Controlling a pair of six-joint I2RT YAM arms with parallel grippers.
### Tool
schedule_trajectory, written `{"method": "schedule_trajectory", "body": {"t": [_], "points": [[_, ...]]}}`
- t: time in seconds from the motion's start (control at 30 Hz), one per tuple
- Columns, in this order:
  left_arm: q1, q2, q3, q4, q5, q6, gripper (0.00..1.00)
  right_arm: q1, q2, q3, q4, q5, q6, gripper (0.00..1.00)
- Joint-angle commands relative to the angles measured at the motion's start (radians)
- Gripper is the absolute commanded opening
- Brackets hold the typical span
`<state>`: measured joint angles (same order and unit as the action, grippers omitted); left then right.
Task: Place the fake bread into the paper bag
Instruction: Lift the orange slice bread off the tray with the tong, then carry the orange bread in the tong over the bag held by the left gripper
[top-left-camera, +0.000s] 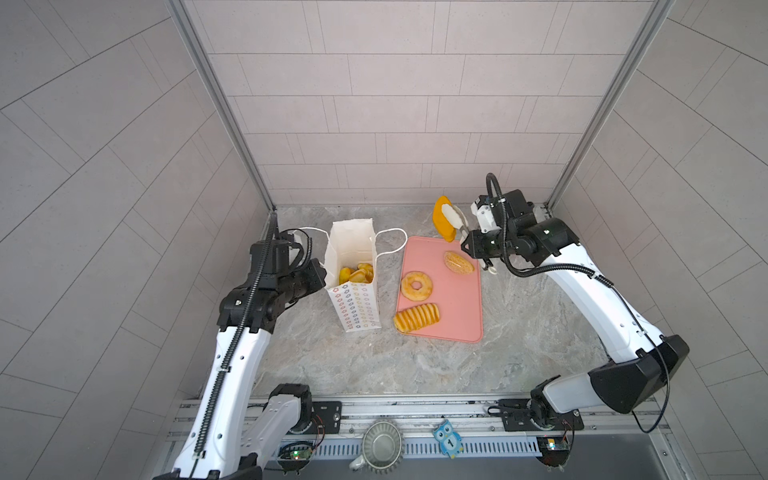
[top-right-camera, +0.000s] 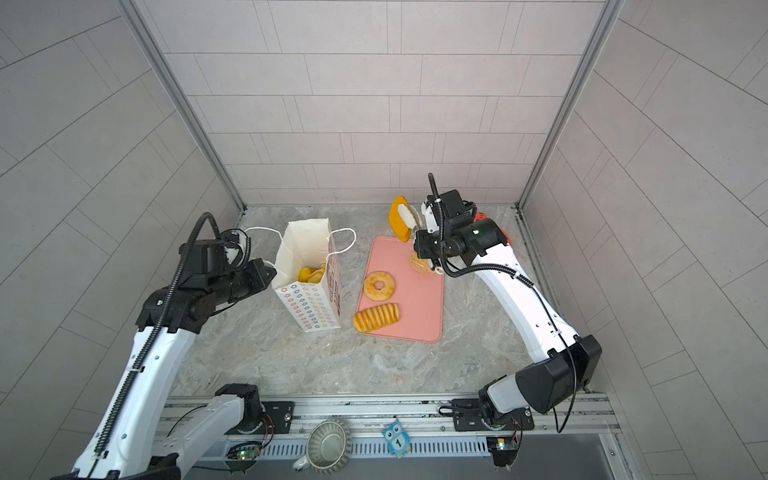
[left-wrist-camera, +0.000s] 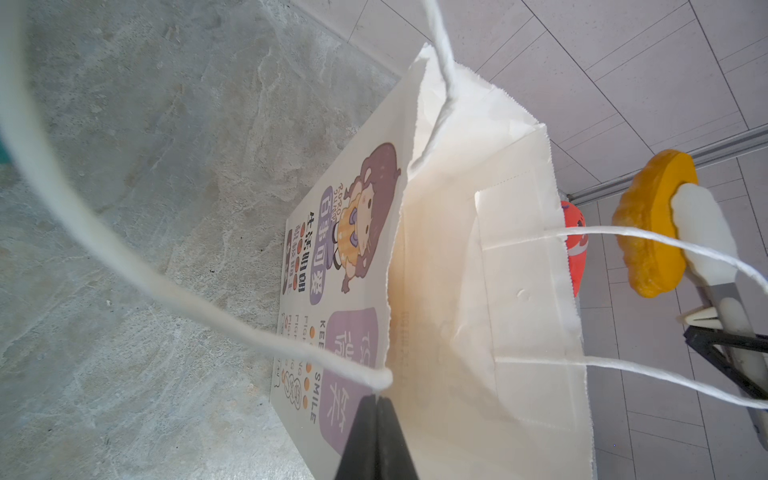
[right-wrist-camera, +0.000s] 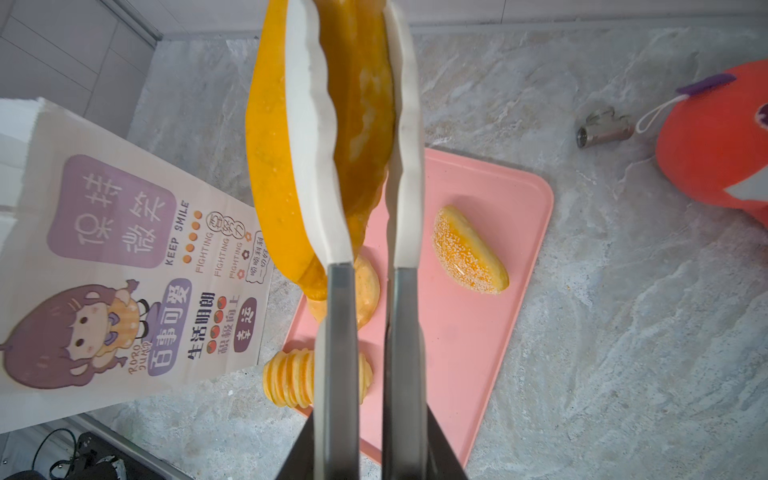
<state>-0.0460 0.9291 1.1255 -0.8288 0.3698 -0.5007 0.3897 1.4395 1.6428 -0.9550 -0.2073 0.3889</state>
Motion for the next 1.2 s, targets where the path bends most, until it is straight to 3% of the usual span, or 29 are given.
{"method": "schedule_trajectory", "body": {"t": [0.0,0.63,1.17], "points": [[0.005,-0.014,0.030,-0.021,-0.006,-0.004,0.04,-0.003,-0.045,0.065,-0.023,0.013,-0.012,0.29],[0.005,-0.009,0.030,-0.013,0.006,-0.015,0.04,0.068,-0.057,0.235,-0.079,0.016,-0.010,0.29],[0.006,0.001,0.030,-0.004,0.012,-0.016,0.04,0.347,0.067,0.458,-0.139,0.155,-0.027,0.29]]}}
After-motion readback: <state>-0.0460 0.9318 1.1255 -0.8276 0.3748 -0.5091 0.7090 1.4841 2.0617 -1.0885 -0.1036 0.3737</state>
